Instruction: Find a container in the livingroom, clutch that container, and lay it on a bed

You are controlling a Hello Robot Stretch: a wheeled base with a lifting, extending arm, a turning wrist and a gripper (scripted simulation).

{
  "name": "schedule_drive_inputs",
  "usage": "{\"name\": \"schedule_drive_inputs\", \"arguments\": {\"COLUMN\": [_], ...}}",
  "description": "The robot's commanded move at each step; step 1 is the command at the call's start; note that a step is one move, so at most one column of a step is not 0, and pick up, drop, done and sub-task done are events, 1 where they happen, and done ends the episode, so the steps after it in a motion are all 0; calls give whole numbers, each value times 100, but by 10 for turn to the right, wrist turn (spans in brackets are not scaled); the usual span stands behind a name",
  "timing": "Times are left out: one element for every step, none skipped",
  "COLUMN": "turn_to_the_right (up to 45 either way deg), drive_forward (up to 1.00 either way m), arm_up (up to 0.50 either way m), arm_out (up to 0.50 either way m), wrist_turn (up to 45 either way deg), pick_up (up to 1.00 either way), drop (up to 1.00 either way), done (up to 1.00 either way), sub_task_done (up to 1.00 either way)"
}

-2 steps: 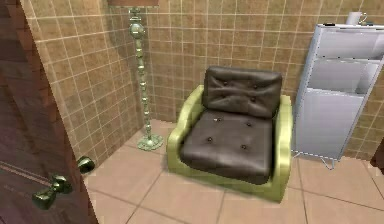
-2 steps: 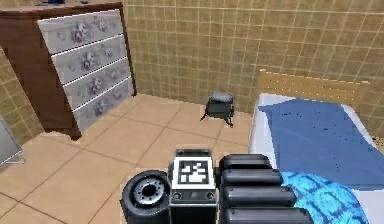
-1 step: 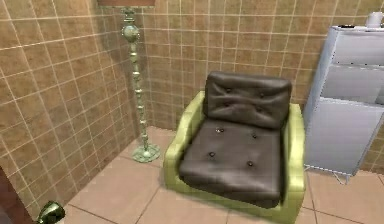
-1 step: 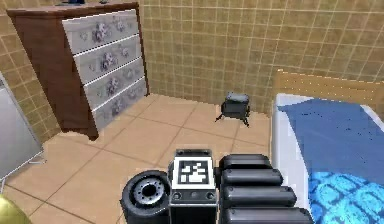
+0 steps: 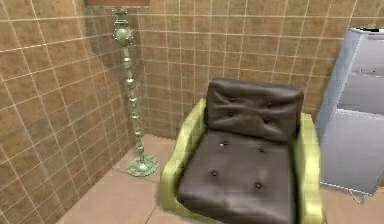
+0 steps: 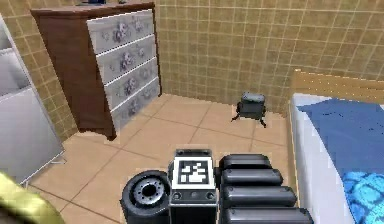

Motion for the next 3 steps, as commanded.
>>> {"name": "schedule_drive_inputs", "arguments": {"turn_to_the_right": [450, 450, 60], "drive_forward": [0, 0, 0], "arm_up": [0, 0, 0], "arm_out": [0, 0, 0], "wrist_turn": [0, 0, 0], "pick_up": [0, 0, 0], "drop": [0, 0, 0], "done": [0, 0, 0], "sub_task_done": [0, 0, 0]}}
